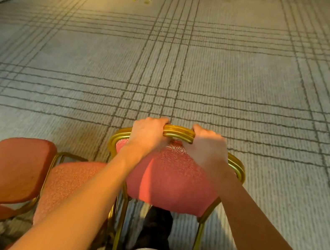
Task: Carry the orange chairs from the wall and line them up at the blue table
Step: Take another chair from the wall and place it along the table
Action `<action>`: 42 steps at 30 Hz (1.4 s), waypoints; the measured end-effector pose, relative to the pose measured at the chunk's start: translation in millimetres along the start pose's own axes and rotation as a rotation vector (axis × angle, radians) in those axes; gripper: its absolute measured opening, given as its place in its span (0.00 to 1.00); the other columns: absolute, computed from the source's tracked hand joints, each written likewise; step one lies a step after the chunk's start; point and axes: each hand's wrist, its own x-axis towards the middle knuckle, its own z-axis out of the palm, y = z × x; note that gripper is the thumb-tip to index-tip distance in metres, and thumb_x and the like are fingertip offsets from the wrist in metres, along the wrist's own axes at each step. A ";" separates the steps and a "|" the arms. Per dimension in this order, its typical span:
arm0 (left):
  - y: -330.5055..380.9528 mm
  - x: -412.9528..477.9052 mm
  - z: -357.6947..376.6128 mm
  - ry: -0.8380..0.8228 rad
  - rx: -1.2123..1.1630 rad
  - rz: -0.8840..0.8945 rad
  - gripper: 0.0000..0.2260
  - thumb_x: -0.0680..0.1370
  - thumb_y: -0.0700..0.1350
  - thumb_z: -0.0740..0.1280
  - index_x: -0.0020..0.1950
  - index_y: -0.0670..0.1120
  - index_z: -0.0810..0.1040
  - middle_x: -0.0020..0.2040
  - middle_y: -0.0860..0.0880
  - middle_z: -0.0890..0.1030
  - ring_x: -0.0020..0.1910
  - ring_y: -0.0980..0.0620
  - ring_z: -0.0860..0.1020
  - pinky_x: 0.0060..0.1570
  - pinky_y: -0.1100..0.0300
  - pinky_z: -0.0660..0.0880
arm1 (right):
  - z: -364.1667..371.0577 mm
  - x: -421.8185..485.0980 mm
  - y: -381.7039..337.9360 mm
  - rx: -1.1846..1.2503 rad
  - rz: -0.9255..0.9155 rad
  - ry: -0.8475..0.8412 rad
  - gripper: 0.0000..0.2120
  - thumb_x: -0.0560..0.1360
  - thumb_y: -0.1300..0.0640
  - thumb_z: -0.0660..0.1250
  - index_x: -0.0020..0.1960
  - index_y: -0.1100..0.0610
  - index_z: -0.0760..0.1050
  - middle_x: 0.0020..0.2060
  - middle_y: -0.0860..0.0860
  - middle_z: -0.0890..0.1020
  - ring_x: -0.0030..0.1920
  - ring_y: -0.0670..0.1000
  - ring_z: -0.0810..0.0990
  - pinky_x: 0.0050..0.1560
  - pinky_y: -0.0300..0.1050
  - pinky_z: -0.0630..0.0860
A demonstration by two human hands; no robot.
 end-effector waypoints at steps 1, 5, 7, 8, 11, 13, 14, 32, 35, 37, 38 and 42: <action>-1.6 8.0 0.7 -0.001 0.007 0.012 0.11 0.77 0.57 0.66 0.52 0.52 0.79 0.49 0.48 0.85 0.54 0.41 0.82 0.57 0.48 0.74 | -1.2 6.2 2.1 -0.003 0.024 -0.039 0.16 0.76 0.40 0.66 0.47 0.54 0.74 0.36 0.52 0.81 0.39 0.57 0.82 0.36 0.47 0.70; -11.7 32.7 4.5 0.072 -0.050 0.113 0.10 0.75 0.56 0.69 0.51 0.52 0.82 0.54 0.52 0.83 0.59 0.46 0.79 0.73 0.43 0.64 | -4.1 27.3 -4.0 -0.037 0.207 -0.041 0.14 0.76 0.43 0.66 0.48 0.53 0.71 0.41 0.51 0.82 0.44 0.57 0.83 0.40 0.47 0.68; -13.5 40.5 3.9 0.111 -0.126 0.092 0.11 0.74 0.54 0.71 0.54 0.53 0.83 0.61 0.55 0.80 0.61 0.48 0.78 0.58 0.48 0.74 | -1.5 37.5 -5.5 -0.027 0.228 -0.028 0.13 0.75 0.43 0.66 0.47 0.53 0.70 0.39 0.51 0.82 0.41 0.57 0.83 0.38 0.47 0.68; -13.5 44.3 3.2 0.130 -0.136 0.066 0.11 0.73 0.54 0.71 0.53 0.53 0.82 0.61 0.56 0.79 0.60 0.48 0.78 0.51 0.50 0.75 | -0.3 42.6 -2.8 -0.011 0.209 -0.017 0.14 0.75 0.43 0.66 0.45 0.53 0.69 0.37 0.51 0.82 0.39 0.57 0.82 0.37 0.47 0.68; -9.7 58.2 4.3 0.170 -0.069 -0.037 0.10 0.71 0.56 0.69 0.46 0.50 0.80 0.48 0.53 0.81 0.47 0.45 0.81 0.41 0.54 0.71 | 2.8 59.0 10.7 0.028 0.158 -0.001 0.15 0.75 0.43 0.66 0.42 0.52 0.67 0.33 0.49 0.80 0.34 0.55 0.81 0.35 0.45 0.67; -5.5 69.3 2.6 0.160 -0.027 -0.093 0.12 0.72 0.57 0.68 0.43 0.49 0.79 0.42 0.51 0.81 0.41 0.43 0.81 0.40 0.55 0.70 | 6.3 69.6 18.2 0.044 0.142 0.012 0.14 0.74 0.44 0.67 0.41 0.52 0.69 0.32 0.48 0.80 0.33 0.54 0.80 0.34 0.44 0.66; -4.8 75.8 3.0 0.146 -0.014 -0.096 0.13 0.72 0.58 0.68 0.43 0.48 0.79 0.41 0.50 0.81 0.41 0.43 0.81 0.41 0.54 0.70 | 8.7 74.1 21.9 0.058 0.140 0.027 0.14 0.73 0.44 0.68 0.40 0.53 0.70 0.31 0.48 0.80 0.32 0.54 0.80 0.34 0.44 0.66; 18.9 102.5 -8.1 0.121 -0.131 0.247 0.16 0.67 0.60 0.70 0.33 0.49 0.72 0.31 0.49 0.80 0.34 0.42 0.81 0.32 0.57 0.66 | -24.8 64.3 42.4 0.026 0.327 0.015 0.17 0.68 0.43 0.72 0.36 0.51 0.66 0.32 0.51 0.82 0.36 0.60 0.82 0.35 0.45 0.64; 31.2 110.3 -15.8 0.153 -0.160 0.343 0.16 0.67 0.60 0.69 0.32 0.49 0.73 0.30 0.49 0.80 0.32 0.41 0.80 0.32 0.58 0.63 | -40.4 58.5 52.8 -0.014 0.324 0.066 0.19 0.68 0.42 0.72 0.36 0.50 0.64 0.32 0.53 0.82 0.36 0.61 0.82 0.35 0.45 0.63; 41.9 114.2 -20.0 0.183 -0.168 0.414 0.16 0.66 0.61 0.68 0.32 0.48 0.73 0.29 0.49 0.79 0.31 0.42 0.80 0.32 0.59 0.62 | -49.3 53.6 60.8 -0.023 0.331 0.118 0.17 0.67 0.39 0.67 0.36 0.49 0.64 0.32 0.53 0.83 0.36 0.61 0.82 0.34 0.46 0.63; 48.2 116.3 -22.7 0.197 -0.175 0.444 0.17 0.65 0.61 0.67 0.31 0.48 0.73 0.29 0.49 0.79 0.30 0.42 0.79 0.32 0.59 0.62 | -53.7 51.1 64.7 -0.023 0.354 0.140 0.17 0.67 0.38 0.64 0.35 0.50 0.64 0.31 0.52 0.82 0.36 0.61 0.82 0.34 0.46 0.65; 78.0 123.5 -27.9 0.253 -0.222 0.607 0.16 0.64 0.59 0.69 0.30 0.47 0.73 0.27 0.50 0.77 0.28 0.44 0.78 0.30 0.61 0.61 | -70.0 33.5 77.5 -0.029 0.462 0.303 0.21 0.69 0.36 0.61 0.31 0.50 0.62 0.24 0.50 0.77 0.28 0.59 0.79 0.31 0.46 0.70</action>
